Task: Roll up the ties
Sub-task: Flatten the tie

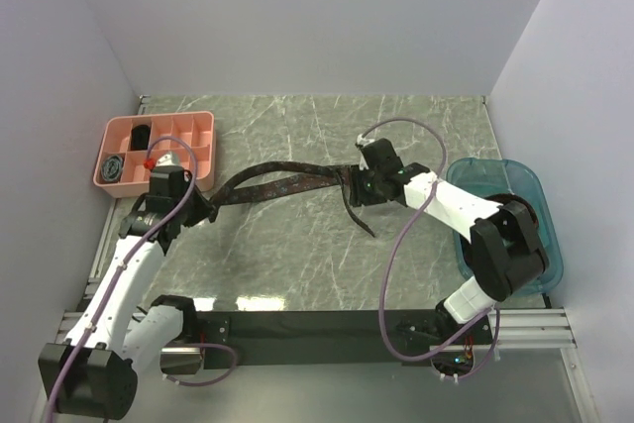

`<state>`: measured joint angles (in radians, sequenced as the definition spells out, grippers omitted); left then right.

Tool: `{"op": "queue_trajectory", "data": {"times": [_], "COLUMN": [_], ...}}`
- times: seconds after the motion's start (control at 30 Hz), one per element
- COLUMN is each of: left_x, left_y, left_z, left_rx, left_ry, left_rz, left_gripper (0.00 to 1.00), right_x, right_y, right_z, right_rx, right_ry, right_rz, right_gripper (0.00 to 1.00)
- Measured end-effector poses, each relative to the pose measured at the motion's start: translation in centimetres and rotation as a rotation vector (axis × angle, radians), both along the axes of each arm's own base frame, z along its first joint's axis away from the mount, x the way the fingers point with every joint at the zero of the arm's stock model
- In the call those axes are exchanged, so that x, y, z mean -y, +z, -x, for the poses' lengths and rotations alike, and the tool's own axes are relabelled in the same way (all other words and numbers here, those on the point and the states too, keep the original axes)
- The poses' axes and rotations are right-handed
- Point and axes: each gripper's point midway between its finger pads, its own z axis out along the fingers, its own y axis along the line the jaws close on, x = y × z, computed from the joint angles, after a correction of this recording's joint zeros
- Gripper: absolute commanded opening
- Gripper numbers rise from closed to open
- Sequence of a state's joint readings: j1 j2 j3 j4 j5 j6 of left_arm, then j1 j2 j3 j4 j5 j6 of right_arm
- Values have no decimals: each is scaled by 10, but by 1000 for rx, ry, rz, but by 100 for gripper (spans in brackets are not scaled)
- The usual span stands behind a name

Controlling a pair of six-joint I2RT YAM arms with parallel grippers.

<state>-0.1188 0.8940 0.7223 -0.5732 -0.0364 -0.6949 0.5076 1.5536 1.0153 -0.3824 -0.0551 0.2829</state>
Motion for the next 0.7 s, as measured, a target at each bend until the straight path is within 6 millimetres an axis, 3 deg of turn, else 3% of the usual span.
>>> {"op": "queue_trajectory", "data": {"times": [0.43, 0.53, 0.57, 0.67, 0.7], "left_x": [-7, -7, -7, -12, -15], "left_y": [3, 3, 3, 3, 3], "left_z": [2, 1, 1, 1, 0], "left_rx": [-28, -27, -27, -26, -24], "left_ry": [-32, -31, -31, -20, -12], "left_rz": [45, 48, 48, 44, 40], "left_gripper": [1, 1, 1, 1, 1], "right_x": [-4, -1, 0, 9, 12], "right_y": [-32, -41, -42, -44, -44], "right_z": [25, 30, 31, 33, 33], "right_rx": [-125, -155, -162, -178, -185], "right_ry": [109, 114, 114, 101, 99], "right_rz": [41, 60, 67, 98, 108], "right_gripper": [54, 40, 23, 0, 0]}}
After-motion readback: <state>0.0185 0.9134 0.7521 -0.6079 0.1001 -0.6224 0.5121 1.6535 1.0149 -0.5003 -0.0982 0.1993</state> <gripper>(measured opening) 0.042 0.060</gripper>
